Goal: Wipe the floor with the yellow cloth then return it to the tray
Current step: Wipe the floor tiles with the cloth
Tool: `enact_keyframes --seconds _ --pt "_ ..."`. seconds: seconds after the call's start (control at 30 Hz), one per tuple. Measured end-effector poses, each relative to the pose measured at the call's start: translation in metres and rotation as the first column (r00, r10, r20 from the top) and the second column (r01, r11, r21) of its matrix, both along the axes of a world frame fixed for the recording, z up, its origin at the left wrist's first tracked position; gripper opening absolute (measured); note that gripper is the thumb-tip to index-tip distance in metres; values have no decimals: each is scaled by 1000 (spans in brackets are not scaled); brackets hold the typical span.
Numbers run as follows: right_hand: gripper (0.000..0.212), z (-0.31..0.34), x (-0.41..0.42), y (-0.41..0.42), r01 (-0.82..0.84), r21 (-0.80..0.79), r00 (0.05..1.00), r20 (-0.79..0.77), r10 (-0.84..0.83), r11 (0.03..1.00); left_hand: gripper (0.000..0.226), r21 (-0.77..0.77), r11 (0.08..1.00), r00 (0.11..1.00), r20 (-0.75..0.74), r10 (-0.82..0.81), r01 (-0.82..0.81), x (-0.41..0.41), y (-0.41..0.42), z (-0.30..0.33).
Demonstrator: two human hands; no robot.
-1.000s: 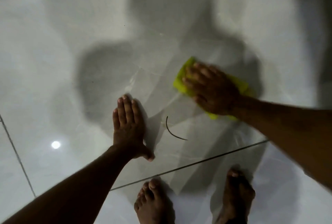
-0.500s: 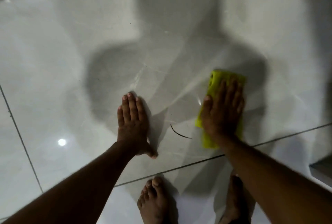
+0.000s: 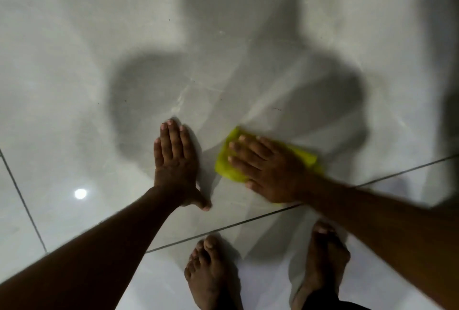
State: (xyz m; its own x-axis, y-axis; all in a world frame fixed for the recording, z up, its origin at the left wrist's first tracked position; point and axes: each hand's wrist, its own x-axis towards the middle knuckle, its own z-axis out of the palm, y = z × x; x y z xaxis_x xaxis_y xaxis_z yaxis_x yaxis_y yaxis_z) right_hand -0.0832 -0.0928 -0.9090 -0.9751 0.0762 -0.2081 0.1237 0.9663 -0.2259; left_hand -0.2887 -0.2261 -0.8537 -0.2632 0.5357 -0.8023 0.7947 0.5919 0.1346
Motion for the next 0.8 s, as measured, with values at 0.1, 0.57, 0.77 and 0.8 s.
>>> enact_keyframes --seconds 0.1,0.57,0.77,0.8 --pt "66 -3 13 58 -73 96 997 -12 75 993 188 5 1000 1000 -4 2 -2 1 1 -1" --pt "69 9 -17 -48 794 68 605 -3 -796 603 187 1 1000 1000 12 7 -7 0 1 -1" --pt "67 2 22 41 452 127 892 -46 -450 883 188 -6 1000 1000 22 14 -14 1 2 0" --pt "67 1 7 25 690 123 722 -63 -688 713 188 -9 1000 1000 22 17 -17 0 2 -1"
